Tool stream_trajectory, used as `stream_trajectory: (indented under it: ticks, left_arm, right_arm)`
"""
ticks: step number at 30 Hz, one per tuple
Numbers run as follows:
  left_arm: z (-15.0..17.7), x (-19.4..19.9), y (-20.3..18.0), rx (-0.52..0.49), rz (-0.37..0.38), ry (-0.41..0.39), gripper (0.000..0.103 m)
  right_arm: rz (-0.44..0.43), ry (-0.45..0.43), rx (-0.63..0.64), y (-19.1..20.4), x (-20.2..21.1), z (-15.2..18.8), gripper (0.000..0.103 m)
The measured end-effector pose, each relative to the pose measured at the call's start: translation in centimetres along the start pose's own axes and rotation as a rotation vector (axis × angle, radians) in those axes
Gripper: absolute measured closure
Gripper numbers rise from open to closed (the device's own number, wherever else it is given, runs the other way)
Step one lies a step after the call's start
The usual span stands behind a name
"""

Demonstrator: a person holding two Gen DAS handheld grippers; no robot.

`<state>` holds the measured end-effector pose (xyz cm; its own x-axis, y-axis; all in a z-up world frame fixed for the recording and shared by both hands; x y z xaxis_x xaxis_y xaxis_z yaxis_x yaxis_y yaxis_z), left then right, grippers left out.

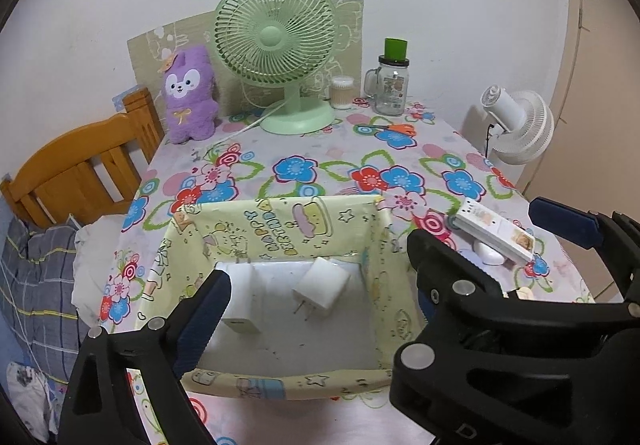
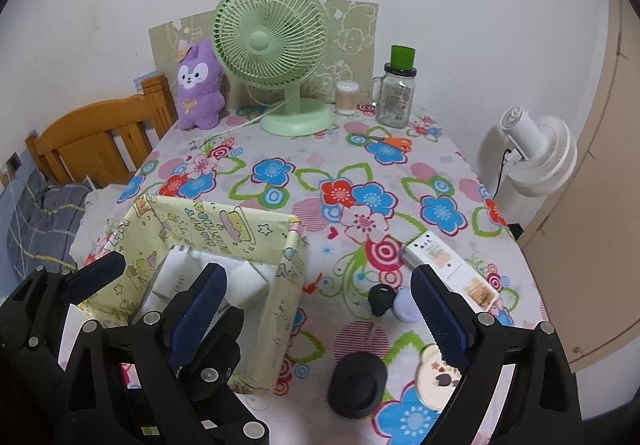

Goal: Organize rigid objects
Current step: 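Withdraw the right gripper from the box back toward the table objects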

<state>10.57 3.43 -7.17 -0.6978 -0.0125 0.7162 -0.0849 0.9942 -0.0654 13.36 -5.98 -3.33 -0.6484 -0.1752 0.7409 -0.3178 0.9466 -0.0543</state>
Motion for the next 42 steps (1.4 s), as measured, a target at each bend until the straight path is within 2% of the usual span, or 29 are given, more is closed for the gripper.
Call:
stream_trajectory:
  ticks: [15,26,40,42]
  left_arm:
    - [0.2,0.7,-4.7,-0.050,0.048,-0.016,0.006]
    - [-0.2,1.9,-8.0,-0.077,0.092,-0.039,0.005]
    - [-0.3,2.5,-10.9,-0.090,0.113,-0.070,0.000]
    - [-0.3,2.6,-11.2,-0.087,0.110,-0.082,0.000]
  right_arm:
    - [0.012,-0.021,-0.022,-4.2,1.6,1.2,0.008]
    - [0.057,-0.044,-0.026,-7.4,3.5,1.6,0.008]
    - [0.079,-0.064,-0.061,-11.0,4.8,2.5,0.008]
    - [0.104,-0.071,-0.072,-11.6,4.9,2.7,0.008]
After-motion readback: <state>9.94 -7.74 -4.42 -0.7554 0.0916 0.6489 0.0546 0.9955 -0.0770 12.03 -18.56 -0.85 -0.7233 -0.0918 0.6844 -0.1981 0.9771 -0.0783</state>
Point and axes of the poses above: each gripper's, at about its wrist camera, not at the fingertips, and x roughly against the way its jaws point, y to its left, z to its underside, the point moved 4 cm from there along -x, roughly the way its jaws point, and after that the axes turned 7 degrees about x, right-handed, at the moved point
